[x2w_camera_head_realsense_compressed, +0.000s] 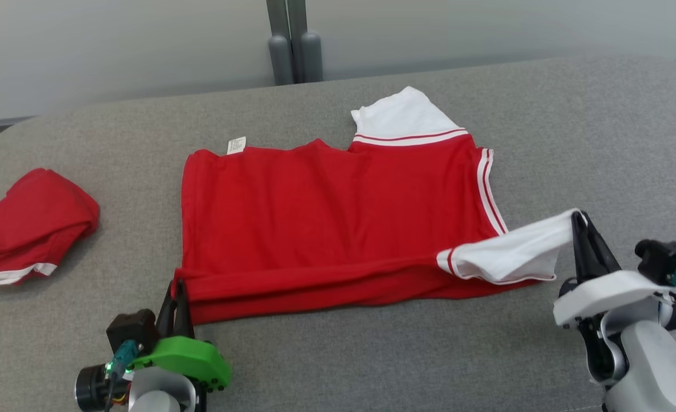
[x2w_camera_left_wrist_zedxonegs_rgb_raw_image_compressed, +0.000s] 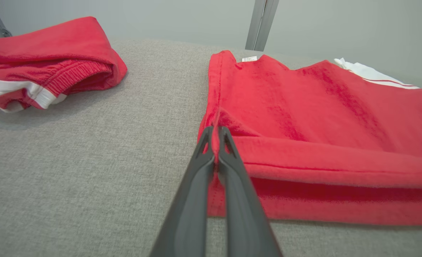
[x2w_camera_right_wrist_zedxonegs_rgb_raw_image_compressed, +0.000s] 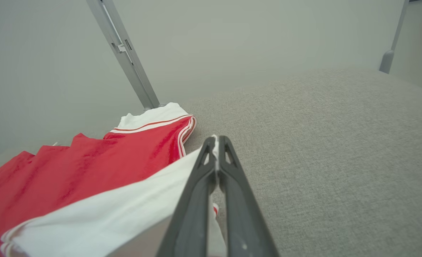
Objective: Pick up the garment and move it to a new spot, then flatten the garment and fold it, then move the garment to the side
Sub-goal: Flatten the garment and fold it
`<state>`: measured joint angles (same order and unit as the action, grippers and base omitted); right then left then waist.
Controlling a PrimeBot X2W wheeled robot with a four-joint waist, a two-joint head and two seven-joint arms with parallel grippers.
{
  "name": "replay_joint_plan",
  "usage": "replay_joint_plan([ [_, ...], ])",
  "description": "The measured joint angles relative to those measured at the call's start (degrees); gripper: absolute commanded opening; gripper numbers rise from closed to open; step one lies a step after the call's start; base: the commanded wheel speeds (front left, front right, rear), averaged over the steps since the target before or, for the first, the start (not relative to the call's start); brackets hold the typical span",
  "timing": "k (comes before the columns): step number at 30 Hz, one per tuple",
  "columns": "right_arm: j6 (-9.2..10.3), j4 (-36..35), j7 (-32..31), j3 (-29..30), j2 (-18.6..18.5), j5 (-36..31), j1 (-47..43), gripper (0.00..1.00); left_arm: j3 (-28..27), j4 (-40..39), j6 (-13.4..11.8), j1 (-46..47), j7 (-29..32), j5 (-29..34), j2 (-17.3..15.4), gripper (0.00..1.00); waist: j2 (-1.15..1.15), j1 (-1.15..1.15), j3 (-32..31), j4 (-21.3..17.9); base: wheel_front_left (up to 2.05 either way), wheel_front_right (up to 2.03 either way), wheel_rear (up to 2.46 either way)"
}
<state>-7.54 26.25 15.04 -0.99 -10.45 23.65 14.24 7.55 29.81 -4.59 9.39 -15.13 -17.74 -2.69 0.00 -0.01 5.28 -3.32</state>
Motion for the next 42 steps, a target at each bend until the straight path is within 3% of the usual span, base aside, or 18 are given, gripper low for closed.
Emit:
replay_joint_plan([
  [12, 0.00, 9.31, 0.01, -0.86, 0.08, -3.88, 13.88, 0.00, 2.69, 5.50, -2.22, 10.68, 0.00, -1.43, 0.00, 0.00, 0.00, 0.00, 8.29, 1.56, 0.00, 0.00, 0.00],
  [13, 0.00, 10.11, 0.01, -0.46, 0.27, -4.05, 14.46, 0.44, 2.80, 5.41, -2.21, 11.01, 0.00, -1.62, 0.00, 0.42, 0.00, 0.00, 8.84, 1.72, 0.00, 0.00, 0.00],
  [14, 0.00, 10.15, 0.01, 0.18, 0.55, -4.16, 14.80, 0.88, 2.91, 5.00, -2.22, 11.18, 0.00, -1.72, 0.00, 1.00, 0.00, 0.00, 9.32, 1.89, 0.00, 0.00, 0.00],
  [15, 0.00, 9.89, 0.00, 0.48, 0.67, -4.44, 15.04, 1.00, 2.99, 4.44, -2.22, 11.20, 0.00, -1.75, 0.02, 1.00, 0.00, 0.00, 9.67, 2.05, 0.00, 0.00, 0.00],
  [22, 0.00, 2.25, 0.01, 4.09, 1.56, -5.98, 13.46, 1.00, 2.75, -0.99, -2.20, 9.55, 0.00, -1.96, -0.05, 1.00, 0.00, 0.00, 10.41, 3.09, 0.00, 0.00, 0.00],
  [31, 0.01, -4.33, 0.01, 5.89, 2.83, -4.44, 2.16, 1.00, 4.46, -3.26, -1.71, 3.60, 0.00, -3.21, -0.02, 1.00, 0.00, 0.00, 9.09, 2.77, 0.00, 0.00, 0.00],
  [36, 0.01, -4.71, 0.01, 3.71, 2.67, -4.45, -2.07, 1.00, 4.12, -1.02, -3.08, 3.28, 0.00, -2.75, -0.01, 1.00, 0.00, 0.00, 9.15, 1.91, 0.00, 0.00, 0.00],
  [42, 0.01, -0.10, 0.01, 1.51, 1.90, -4.97, -2.72, 1.00, 3.71, 1.89, -3.77, 3.37, -0.07, -2.63, -0.02, 1.00, 0.00, 0.00, 10.14, 1.14, 0.00, 0.00, 0.00],
])
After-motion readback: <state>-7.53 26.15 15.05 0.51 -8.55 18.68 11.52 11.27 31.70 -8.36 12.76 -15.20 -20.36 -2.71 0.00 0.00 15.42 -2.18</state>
